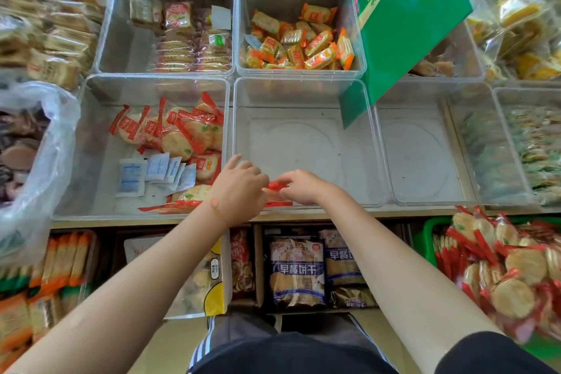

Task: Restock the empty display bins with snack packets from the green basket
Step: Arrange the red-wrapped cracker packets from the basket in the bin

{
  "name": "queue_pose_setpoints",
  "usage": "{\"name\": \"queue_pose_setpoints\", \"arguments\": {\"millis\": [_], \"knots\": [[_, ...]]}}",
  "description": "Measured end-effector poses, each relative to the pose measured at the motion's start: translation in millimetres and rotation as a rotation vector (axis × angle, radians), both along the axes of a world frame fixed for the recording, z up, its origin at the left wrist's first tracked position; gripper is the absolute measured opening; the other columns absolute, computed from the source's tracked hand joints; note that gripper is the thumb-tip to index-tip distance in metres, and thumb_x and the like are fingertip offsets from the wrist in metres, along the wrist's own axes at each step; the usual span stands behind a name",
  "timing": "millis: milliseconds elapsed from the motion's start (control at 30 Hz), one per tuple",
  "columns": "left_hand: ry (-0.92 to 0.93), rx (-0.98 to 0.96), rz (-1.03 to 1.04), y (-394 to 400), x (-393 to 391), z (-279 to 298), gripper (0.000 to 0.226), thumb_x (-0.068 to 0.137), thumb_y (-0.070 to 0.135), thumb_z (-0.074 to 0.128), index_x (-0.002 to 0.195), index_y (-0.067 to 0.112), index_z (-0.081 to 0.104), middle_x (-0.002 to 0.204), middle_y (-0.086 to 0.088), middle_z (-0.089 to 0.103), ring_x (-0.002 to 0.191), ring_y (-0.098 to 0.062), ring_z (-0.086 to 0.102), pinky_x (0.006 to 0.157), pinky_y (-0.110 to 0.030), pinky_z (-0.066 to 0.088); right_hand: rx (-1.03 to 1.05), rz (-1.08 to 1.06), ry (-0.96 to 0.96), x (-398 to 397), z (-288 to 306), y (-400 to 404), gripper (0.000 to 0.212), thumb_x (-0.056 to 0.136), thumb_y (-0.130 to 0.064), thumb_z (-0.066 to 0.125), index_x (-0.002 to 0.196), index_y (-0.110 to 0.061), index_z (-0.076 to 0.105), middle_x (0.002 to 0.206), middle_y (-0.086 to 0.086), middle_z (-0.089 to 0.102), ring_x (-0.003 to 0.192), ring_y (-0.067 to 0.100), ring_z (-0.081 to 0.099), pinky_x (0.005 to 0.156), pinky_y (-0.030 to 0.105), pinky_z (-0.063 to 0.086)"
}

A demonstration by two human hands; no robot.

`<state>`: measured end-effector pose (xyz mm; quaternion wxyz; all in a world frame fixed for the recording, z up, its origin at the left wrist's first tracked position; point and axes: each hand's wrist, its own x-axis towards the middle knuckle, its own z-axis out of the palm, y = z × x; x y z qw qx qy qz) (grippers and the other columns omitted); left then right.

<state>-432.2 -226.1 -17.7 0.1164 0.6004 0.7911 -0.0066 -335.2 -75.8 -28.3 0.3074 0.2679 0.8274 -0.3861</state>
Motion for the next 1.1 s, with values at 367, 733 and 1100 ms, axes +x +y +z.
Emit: {"name": "queue_pose_setpoints", "arguments": {"millis": [367, 733, 1100], "knots": [[0.035, 0.076, 0.201, -32.4, 31.9, -23.2, 0.055, 0.098, 0.051, 0.024, 0.128, 0.023, 0.061, 0.134, -0.006, 0.060, 0.139, -0.029, 0.040, 0.118, -0.058, 0.012, -0.064, 0.088, -0.032, -4.0, 21.0, -18.3, 0.042, 0.101, -0.025, 0.042, 0.141, -0.026, 0.053, 0.149, 0.001, 0.048, 0.137, 0.022, 0.041, 0.114, 0.035, 0.031], [-0.115, 0.491, 0.261, 6.9, 83.1, 11.6, 0.029, 0.084, 0.033, 0.047, 0.088, 0.015, 0.070, 0.079, -0.001, 0.069, 0.073, -0.027, 0.063, 0.059, -0.034, 0.047, 0.324, -0.574, 0.614, 86.9, 63.0, -11.3, 0.029, 0.094, -0.004, 0.043, 0.092, -0.012, 0.071, 0.088, -0.002, 0.068, 0.085, 0.014, 0.060, 0.072, 0.025, 0.047], [-0.488, -0.126, 0.057, 136.3, 255.0, 11.7, 0.027, 0.092, 0.044, 0.049, 0.106, 0.031, 0.069, 0.105, 0.005, 0.071, 0.091, -0.018, 0.063, 0.080, -0.031, 0.054, 0.459, -0.797, 0.383, 307.9, 17.6, 78.3, 0.023, 0.086, -0.005, 0.050, 0.097, -0.012, 0.068, 0.100, 0.005, 0.066, 0.092, 0.023, 0.059, 0.075, 0.032, 0.047]]}}
